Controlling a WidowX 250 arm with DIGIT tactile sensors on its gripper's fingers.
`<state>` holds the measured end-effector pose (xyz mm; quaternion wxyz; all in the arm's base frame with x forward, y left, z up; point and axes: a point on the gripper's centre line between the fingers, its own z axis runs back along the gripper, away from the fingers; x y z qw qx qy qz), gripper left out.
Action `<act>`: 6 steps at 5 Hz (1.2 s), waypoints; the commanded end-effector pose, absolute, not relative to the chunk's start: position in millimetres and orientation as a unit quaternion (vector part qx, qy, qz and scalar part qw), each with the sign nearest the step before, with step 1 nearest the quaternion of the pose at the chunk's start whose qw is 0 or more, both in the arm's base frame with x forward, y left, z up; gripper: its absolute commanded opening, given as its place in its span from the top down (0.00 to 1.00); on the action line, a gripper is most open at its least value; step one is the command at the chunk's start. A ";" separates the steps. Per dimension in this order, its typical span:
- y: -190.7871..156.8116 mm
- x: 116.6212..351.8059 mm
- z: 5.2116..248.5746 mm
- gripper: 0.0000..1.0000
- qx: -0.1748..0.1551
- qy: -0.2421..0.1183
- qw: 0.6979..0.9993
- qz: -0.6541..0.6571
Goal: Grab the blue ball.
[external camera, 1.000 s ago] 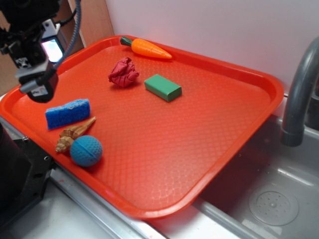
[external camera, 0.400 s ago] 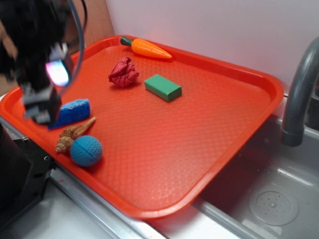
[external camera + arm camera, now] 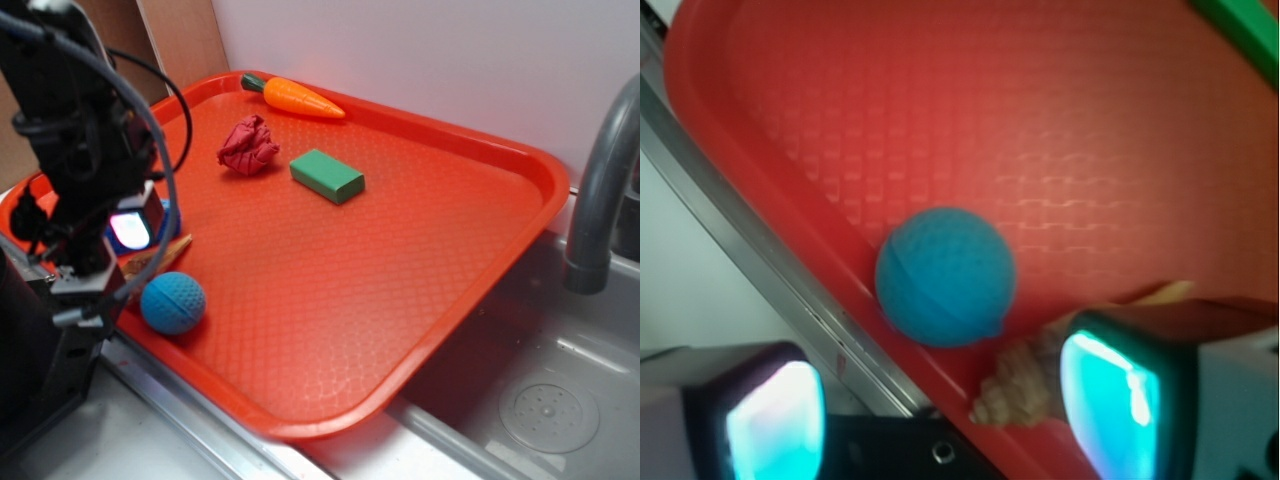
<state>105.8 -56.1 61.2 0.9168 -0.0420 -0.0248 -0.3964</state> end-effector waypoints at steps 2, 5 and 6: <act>-71.1 136.6 24.7 1.00 -0.046 -0.003 0.904 -0.426; -25.4 138.0 91.3 1.00 0.003 -0.004 0.963 -0.268; 21.5 145.5 143.3 1.00 0.042 -0.011 0.988 -0.146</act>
